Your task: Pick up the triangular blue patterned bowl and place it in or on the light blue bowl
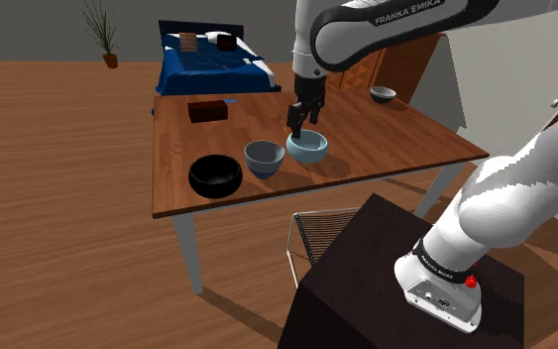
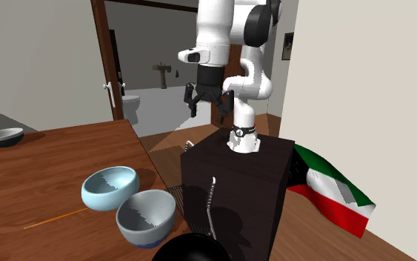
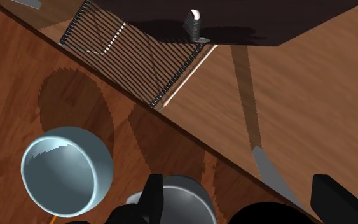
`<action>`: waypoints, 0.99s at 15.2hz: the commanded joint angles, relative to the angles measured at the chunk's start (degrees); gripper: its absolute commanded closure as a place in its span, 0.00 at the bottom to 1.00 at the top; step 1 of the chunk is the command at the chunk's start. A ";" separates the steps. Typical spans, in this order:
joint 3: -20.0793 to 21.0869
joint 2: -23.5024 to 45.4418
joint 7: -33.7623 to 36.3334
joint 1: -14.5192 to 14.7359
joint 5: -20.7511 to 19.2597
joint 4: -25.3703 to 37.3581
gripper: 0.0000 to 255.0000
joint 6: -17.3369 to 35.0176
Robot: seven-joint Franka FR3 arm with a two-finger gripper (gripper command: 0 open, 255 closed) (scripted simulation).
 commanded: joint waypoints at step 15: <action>0.05 36.22 10.47 0.93 -12.42 21.79 0.00 12.06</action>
